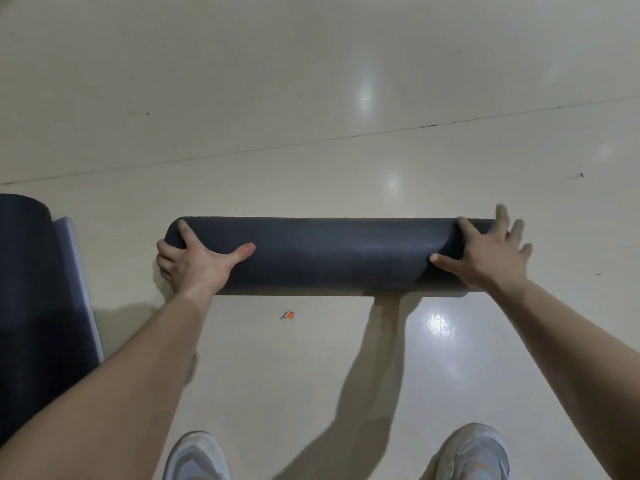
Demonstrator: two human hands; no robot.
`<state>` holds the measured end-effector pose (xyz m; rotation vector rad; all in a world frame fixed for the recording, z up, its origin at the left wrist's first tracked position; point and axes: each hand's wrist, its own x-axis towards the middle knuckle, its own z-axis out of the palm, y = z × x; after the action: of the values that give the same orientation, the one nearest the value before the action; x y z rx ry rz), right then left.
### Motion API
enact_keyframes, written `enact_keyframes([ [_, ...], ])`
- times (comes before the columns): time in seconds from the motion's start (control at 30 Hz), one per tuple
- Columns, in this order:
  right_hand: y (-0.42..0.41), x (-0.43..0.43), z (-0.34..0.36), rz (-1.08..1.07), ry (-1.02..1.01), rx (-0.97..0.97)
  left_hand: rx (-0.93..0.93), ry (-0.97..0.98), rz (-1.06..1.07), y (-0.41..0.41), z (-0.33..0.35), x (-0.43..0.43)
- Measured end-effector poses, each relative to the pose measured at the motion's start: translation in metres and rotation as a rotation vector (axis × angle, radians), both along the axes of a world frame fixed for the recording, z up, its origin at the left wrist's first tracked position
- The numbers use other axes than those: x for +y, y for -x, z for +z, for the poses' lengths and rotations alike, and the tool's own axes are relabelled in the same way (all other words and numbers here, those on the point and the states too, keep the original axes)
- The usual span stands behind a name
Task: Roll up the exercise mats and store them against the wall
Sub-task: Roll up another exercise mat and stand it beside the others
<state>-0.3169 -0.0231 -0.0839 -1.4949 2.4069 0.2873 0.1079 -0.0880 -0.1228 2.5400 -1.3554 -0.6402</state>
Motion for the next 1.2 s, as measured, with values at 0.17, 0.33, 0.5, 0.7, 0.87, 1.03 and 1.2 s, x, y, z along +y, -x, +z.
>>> enact_keyframes([
  [0.17,0.003,-0.065,0.017,0.344,-0.377,-0.205,0.004,-0.001,-0.003,-0.001,-0.001,-0.002],
  [0.33,-0.032,-0.094,0.007,0.403,-0.382,-0.262,-0.007,0.077,0.044,0.004,-0.006,-0.012],
  [0.5,-0.061,-0.051,0.004,0.378,-0.532,-0.338,0.615,-0.083,0.598,0.059,-0.005,0.053],
  [0.7,-0.115,0.036,-0.024,0.110,-0.594,-0.721,0.914,-0.022,0.568,0.100,-0.002,0.116],
  [0.87,-0.168,0.084,-0.043,-0.017,-0.538,-0.920,0.770,-0.084,0.415,0.067,0.005,0.108],
  [1.03,-0.180,0.079,-0.034,-0.257,-0.326,-1.175,0.878,-0.224,0.379,0.061,0.008,0.100],
  [1.2,-0.200,0.090,-0.043,-0.452,-0.425,-1.269,1.009,-0.259,0.322,0.044,0.012,0.115],
])
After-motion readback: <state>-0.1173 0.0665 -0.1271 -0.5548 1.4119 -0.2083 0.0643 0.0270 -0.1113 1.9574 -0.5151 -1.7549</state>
